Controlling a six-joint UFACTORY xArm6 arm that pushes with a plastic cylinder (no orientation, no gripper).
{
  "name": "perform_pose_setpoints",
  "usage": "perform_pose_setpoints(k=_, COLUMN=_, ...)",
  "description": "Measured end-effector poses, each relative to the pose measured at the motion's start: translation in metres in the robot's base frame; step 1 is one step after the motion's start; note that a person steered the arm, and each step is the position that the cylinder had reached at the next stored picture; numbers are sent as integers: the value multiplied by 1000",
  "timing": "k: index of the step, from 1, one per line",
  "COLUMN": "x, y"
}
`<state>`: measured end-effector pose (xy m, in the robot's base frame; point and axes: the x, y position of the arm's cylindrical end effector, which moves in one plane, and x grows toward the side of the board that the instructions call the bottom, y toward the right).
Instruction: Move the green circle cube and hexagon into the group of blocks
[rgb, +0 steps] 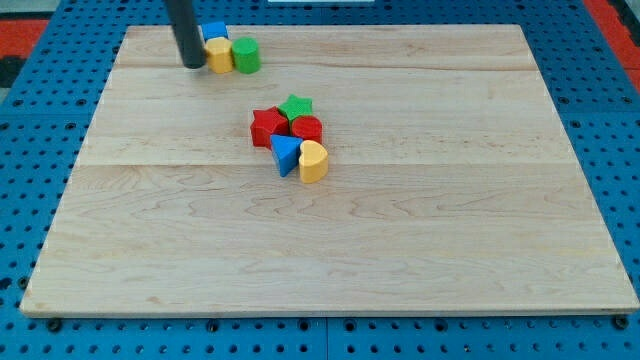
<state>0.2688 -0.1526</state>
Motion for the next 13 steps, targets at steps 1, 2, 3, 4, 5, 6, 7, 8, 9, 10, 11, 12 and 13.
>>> perform_pose_setpoints(k=1, x=2, y=48)
perform_pose_setpoints(k=2, x=-9, y=24)
perform_pose_setpoints(k=3, x=-14, y=-11)
perform_pose_setpoints(k=4, x=-8, y=-73)
perform_pose_setpoints(k=5, x=-63, y=-70)
perform_pose_setpoints(k=6, x=-65, y=9)
perform_pose_setpoints(k=7, x=-35, y=123)
perform_pose_setpoints(k=8, x=7, y=202)
perform_pose_setpoints(k=9, x=40, y=238)
perform_pose_setpoints(k=10, x=39, y=244)
perform_pose_setpoints(k=11, x=38, y=302)
perform_pose_setpoints(k=12, x=75, y=276)
perform_pose_setpoints(k=13, x=81, y=223)
